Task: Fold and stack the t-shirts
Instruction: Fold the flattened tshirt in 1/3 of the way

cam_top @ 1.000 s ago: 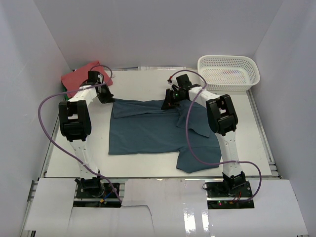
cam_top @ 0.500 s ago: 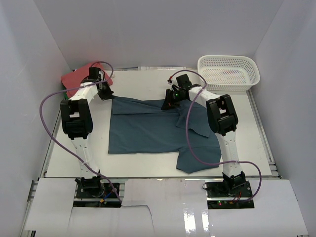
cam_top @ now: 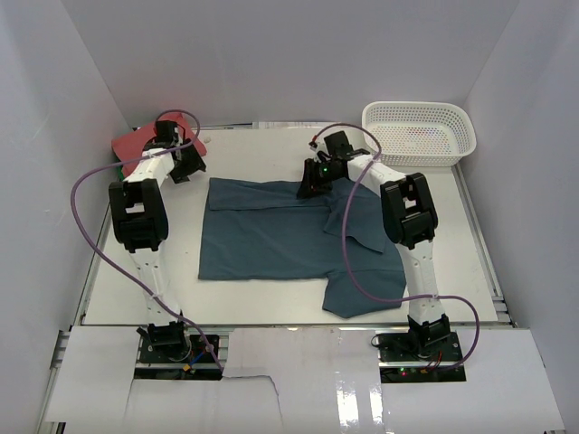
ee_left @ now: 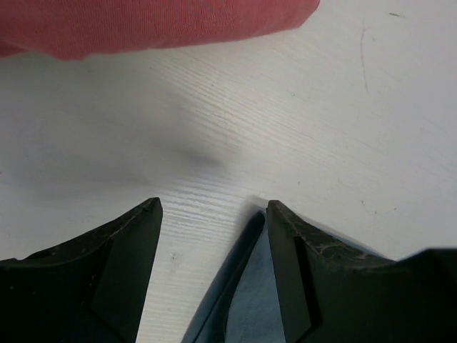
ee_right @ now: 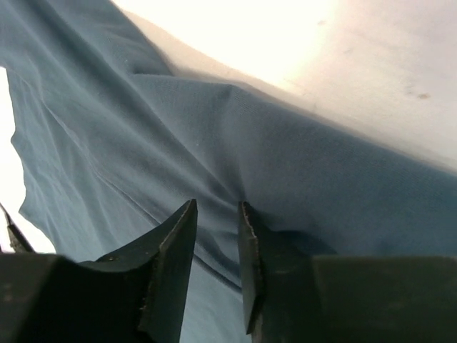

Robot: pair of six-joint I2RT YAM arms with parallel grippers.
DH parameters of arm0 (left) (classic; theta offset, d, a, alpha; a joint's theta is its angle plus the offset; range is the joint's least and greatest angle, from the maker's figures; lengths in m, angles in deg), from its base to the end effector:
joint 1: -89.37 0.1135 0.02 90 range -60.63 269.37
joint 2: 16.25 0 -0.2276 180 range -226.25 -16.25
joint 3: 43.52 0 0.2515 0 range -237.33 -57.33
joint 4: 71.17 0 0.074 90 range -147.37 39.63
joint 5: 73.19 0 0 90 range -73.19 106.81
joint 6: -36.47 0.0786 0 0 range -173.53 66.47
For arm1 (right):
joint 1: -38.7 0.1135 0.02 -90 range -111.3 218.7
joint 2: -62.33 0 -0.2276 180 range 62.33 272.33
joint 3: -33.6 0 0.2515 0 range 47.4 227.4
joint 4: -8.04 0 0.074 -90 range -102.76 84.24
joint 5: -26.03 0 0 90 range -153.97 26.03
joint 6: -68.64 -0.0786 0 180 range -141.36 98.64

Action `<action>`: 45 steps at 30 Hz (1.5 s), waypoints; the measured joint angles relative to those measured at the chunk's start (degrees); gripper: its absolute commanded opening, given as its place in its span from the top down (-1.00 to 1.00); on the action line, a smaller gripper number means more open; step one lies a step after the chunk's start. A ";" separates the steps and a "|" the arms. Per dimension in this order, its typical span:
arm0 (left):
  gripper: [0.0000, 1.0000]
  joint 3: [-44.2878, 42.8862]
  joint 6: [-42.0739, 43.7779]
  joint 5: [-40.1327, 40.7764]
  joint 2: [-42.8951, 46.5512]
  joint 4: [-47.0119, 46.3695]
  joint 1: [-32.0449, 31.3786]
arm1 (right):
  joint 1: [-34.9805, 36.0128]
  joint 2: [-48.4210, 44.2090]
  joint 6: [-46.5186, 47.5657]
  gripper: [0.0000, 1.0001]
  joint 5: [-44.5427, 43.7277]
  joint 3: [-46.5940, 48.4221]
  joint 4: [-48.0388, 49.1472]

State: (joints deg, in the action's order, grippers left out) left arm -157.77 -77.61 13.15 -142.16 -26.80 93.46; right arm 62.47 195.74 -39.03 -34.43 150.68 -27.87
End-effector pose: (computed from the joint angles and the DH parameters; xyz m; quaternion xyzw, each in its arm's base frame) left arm 0.4841 0.0296 0.1206 -0.2236 0.9294 -0.0808 0.2822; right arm 0.4465 0.2390 0.0956 -0.1311 0.9092 0.3363 0.2073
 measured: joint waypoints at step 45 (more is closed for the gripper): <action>-0.25 9.33 14.16 -6.58 6.21 -3.93 -14.97 | -2.38 -5.73 9.03 0.27 -32.54 1.18 -15.26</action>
State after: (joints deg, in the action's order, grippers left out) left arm -148.44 -63.45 6.57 -135.95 -30.74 78.49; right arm 60.08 190.01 -30.00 -66.98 151.86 -43.13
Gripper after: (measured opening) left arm 0.630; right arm 0.370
